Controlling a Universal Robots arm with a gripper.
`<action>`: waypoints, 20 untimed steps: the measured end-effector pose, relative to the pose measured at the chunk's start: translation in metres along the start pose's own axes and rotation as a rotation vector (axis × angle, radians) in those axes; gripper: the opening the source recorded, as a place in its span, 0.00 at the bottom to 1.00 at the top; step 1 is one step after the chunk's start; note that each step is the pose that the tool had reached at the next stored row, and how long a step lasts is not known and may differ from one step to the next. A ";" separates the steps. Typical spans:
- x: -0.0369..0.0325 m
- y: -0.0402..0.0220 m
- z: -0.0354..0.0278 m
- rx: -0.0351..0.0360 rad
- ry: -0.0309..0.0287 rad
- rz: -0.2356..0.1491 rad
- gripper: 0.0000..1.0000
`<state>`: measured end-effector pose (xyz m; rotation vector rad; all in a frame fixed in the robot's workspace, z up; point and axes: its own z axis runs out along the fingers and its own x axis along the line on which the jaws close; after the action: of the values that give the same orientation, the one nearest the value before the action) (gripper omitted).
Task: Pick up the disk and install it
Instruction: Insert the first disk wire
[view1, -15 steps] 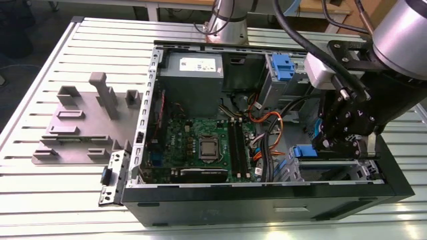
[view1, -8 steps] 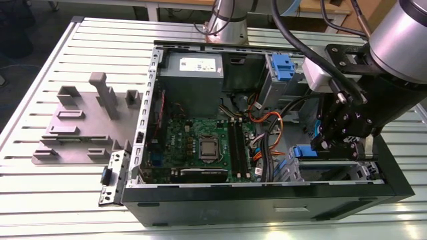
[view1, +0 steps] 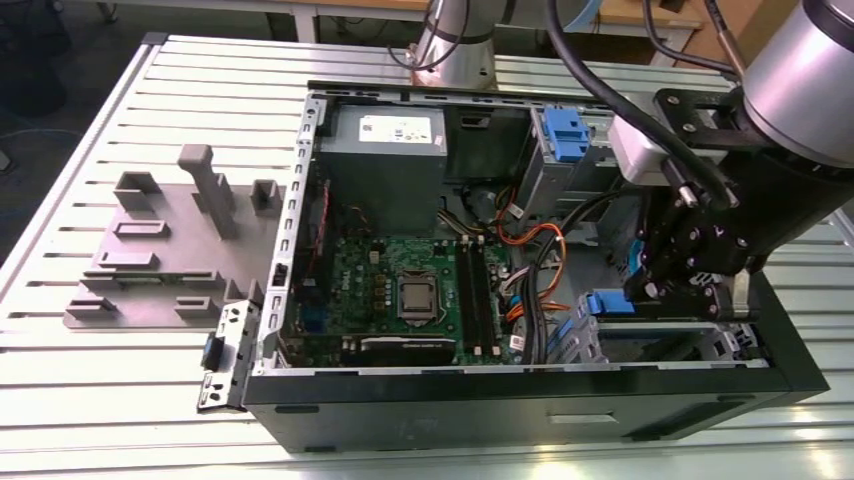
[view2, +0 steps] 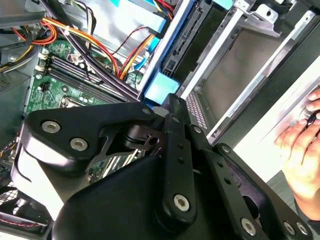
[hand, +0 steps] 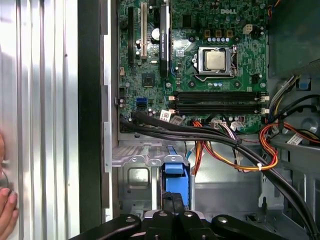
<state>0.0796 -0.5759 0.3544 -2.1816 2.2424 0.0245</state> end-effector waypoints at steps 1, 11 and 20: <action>0.0000 -0.0009 0.0000 0.0000 0.0000 0.000 0.11; -0.0004 -0.0161 0.0001 -0.0020 0.0001 0.000 0.11; -0.0007 -0.0260 0.0006 -0.0026 0.0001 0.000 0.11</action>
<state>0.1057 -0.5759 0.3538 -2.1828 2.2438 0.0274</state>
